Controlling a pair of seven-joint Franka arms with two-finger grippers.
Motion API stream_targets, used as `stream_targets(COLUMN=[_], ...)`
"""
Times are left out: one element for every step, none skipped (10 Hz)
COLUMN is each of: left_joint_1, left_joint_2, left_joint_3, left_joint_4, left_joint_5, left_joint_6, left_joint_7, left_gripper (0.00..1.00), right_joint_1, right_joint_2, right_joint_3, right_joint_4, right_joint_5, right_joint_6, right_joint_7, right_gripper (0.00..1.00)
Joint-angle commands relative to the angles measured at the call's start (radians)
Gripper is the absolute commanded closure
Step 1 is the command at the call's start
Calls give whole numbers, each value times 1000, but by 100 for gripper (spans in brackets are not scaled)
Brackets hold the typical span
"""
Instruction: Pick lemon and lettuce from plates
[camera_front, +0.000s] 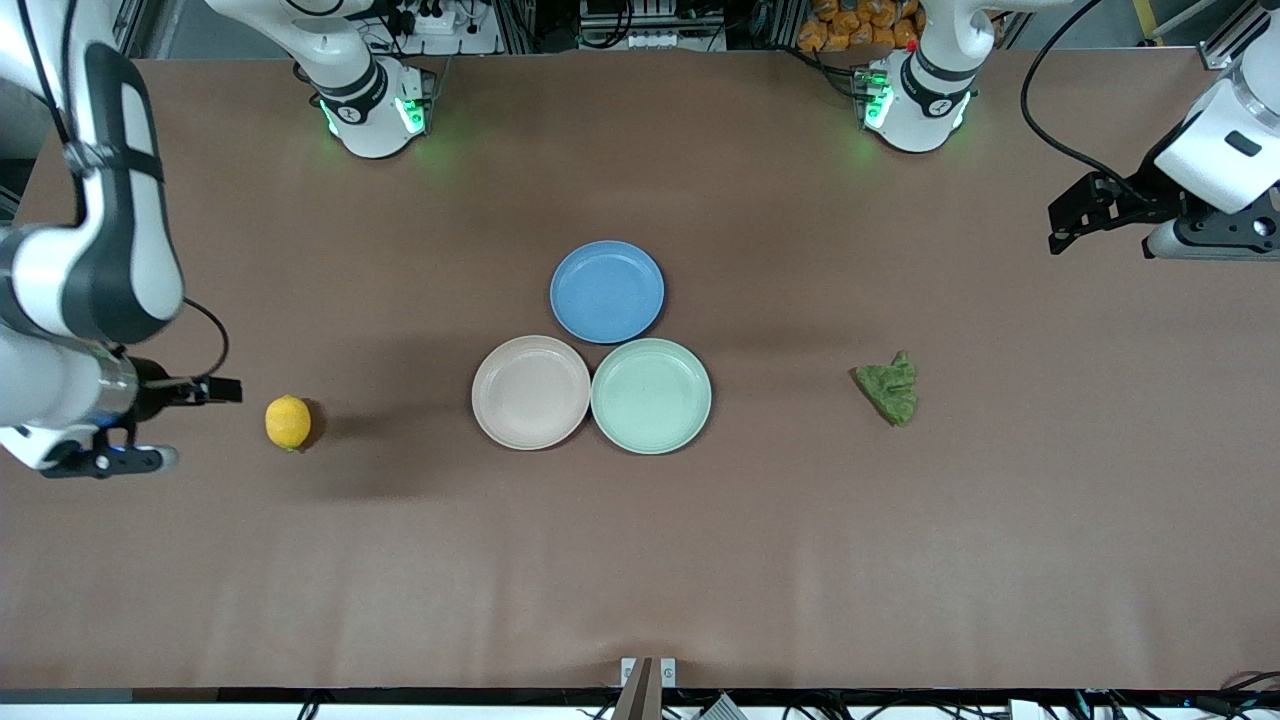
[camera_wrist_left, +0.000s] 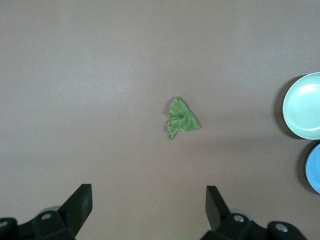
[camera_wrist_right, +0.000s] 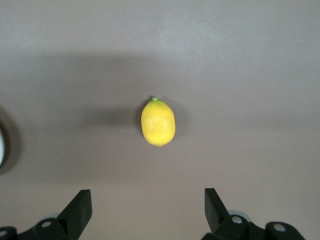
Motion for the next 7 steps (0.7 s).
stream_targets(left_joint_1=[4,3,1,3,7,9,11], left_joint_2=[7,7,7,6,6,6,4], left_joint_3=[-15,-15,-15,-15,-13,-13,-13], left_joint_4=[37,37,37,37,37,37,36], left_joint_5=[-11,-11,-11,-11,-11,-10,-10], left_joint_6=[-36,-44,-47,-49,-49,-49,-50], left_joint_7=[18,18,18,18,20,20,20], left_gripper=[0,0,0,0,0,0,0], right_joint_1=[-4,-9,-5,-9,-6,-3,0], right_joint_2=[-107,-141,-186,-212,-245,-269,-295], right_joint_3=[9,12,12,12,12,13,13], right_joint_4=[54,63,63,63,63,63,57], right_joint_5=[0,1,0,1,1,1,1], right_joint_6=[-159,-200,-211,-248,-264,-274,-300], right_joint_7=[22,20,20,20,22,22,22], right_gripper=[0,0,0,0,0,0,0])
